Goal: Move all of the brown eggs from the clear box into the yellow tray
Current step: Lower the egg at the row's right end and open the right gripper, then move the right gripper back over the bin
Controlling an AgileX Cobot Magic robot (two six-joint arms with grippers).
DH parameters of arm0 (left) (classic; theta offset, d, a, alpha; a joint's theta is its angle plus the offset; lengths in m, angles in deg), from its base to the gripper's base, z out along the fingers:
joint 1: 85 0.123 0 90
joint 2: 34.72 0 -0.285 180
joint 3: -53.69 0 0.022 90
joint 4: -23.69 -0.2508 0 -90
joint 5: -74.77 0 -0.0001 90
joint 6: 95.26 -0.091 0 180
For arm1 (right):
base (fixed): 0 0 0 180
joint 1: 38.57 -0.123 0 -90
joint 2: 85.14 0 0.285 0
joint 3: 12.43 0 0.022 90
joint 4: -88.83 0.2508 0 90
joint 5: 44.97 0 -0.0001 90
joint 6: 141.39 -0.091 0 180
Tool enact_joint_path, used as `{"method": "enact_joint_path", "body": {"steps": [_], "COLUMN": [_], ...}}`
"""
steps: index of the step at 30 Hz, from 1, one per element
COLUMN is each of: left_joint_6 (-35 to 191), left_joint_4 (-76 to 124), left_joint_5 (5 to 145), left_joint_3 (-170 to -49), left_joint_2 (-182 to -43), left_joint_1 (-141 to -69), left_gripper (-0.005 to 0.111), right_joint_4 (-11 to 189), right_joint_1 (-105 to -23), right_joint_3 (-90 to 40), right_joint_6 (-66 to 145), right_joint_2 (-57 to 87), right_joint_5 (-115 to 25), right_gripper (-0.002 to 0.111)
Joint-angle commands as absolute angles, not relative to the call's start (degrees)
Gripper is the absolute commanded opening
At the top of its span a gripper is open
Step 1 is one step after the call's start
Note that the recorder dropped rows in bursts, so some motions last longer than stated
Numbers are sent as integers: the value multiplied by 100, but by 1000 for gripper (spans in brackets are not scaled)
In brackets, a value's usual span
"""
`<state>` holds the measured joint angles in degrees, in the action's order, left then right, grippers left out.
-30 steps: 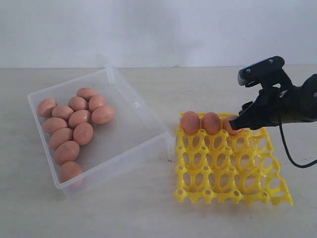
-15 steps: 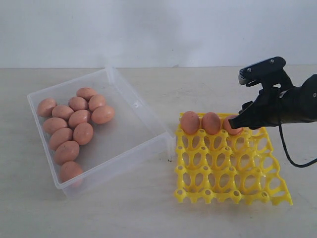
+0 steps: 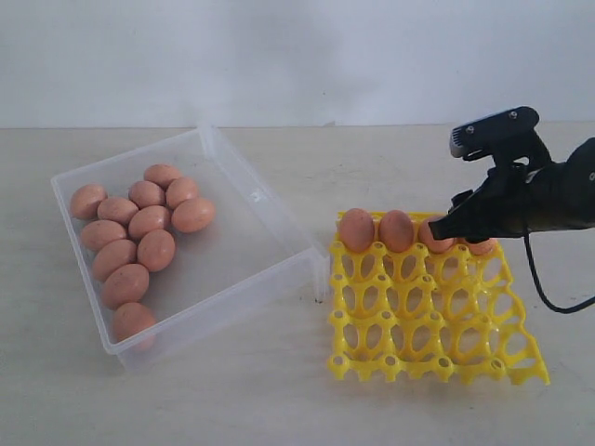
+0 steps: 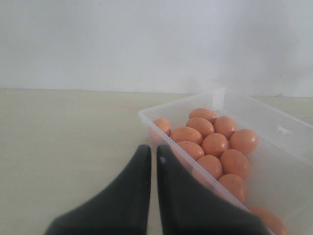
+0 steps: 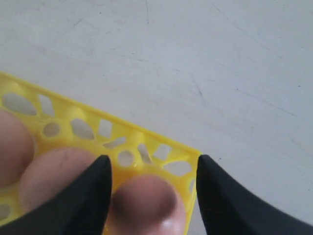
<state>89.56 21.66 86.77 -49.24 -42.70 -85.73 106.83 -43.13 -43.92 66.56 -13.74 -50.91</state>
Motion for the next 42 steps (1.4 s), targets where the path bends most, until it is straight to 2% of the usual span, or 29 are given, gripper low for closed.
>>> {"method": "enact_joint_path", "body": {"steps": [1,6,9,11,12,19,22,26,31,35,36,38,39,40,41,42], "left_joint_6": [8966,8966,8966,8966,8966,8966,8966,8966,8966,8966,8966,8966,8966,8966,8966,8966], "left_joint_4": [2158,2158,2158,2158,2158,2158,2158,2158,2158,2158,2158,2158,2158,2158,2158,2158], "left_joint_5": [8661,8661,8661,8661,8661,8661,8661,8661,8661,8661,8661,8661,8661,8661,8661,8661], "left_joint_3": [-4909,-4909,-4909,-4909,-4909,-4909,-4909,-4909,-4909,-4909,-4909,-4909,-4909,-4909,-4909,-4909], "left_joint_2": [-4250,-4250,-4250,-4250,-4250,-4250,-4250,-4250,-4250,-4250,-4250,-4250,-4250,-4250,-4250,-4250], "left_joint_1": [-8562,-8562,-8562,-8562,-8562,-8562,-8562,-8562,-8562,-8562,-8562,-8562,-8562,-8562,-8562,-8562], "left_gripper": [4,4,4,4,4,4,4,4,4,4,4,4,4,4,4,4], "right_joint_4": [10672,11005,11080,11080,11080,11068,11107,11120,10942,11003,11003,11003,11003,10975,10901,10850], "right_joint_1": [-4312,-4322,-4534,-4889,-5076,-7302,-8031,-8273,-8246,-8258,-8258,-8247,-8247,-8247,-8247,-8247], "right_joint_3": [-4344,-4284,-4254,-4188,-4152,-3524,-3064,-2043,-393,784,966,1396,1633,1746,1919,2000], "right_joint_6": [6628,6017,5533,5566,5594,6985,6802,6022,5419,5349,5349,5236,5182,5094,4911,4794], "right_joint_2": [-884,-153,231,355,370,181,-95,-813,-2025,-2770,-2883,-3197,-3440,-3566,-3776,-3885], "right_joint_5": [-5094,-4985,-4722,-4423,-4282,-3318,-3205,-2190,-132,340,327,444,687,799,960,1032], "right_gripper": [49,47,27,6,0,0,0,0,0,0,0,9,22,31,45,50]}}
